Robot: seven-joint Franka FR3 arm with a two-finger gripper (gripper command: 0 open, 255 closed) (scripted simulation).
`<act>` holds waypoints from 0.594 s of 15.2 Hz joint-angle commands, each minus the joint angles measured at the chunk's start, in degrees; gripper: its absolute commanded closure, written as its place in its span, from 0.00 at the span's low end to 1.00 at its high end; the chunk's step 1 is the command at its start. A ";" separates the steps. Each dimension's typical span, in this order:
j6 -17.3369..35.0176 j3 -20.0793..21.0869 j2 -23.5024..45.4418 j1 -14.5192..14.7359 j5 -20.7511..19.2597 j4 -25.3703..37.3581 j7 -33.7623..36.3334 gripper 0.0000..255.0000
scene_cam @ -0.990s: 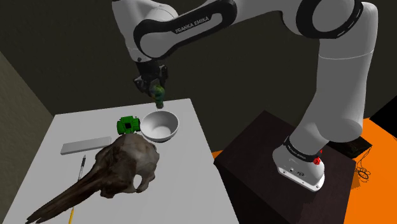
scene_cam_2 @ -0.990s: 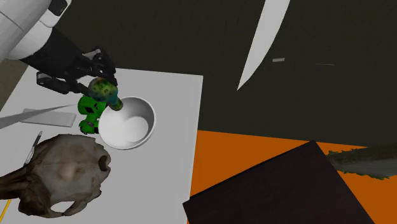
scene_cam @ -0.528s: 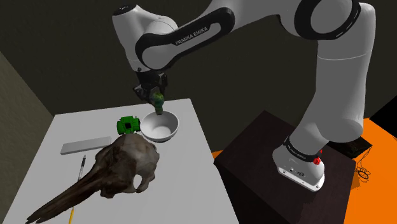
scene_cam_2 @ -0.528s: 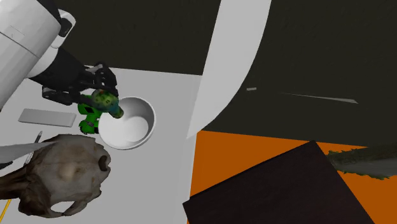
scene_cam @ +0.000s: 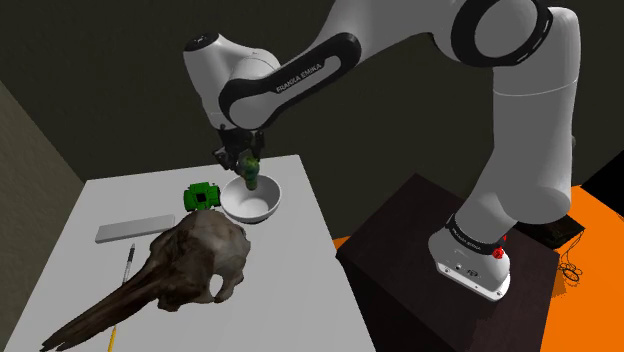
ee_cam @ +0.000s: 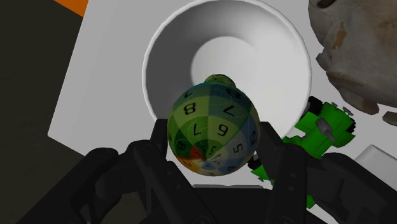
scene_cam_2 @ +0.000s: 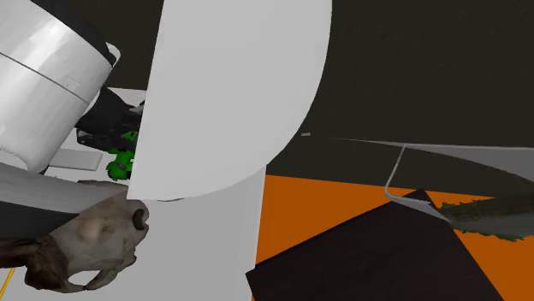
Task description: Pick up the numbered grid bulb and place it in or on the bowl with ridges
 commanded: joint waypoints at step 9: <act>3.36 -0.53 2.32 0.27 -1.06 -1.17 1.00 1.00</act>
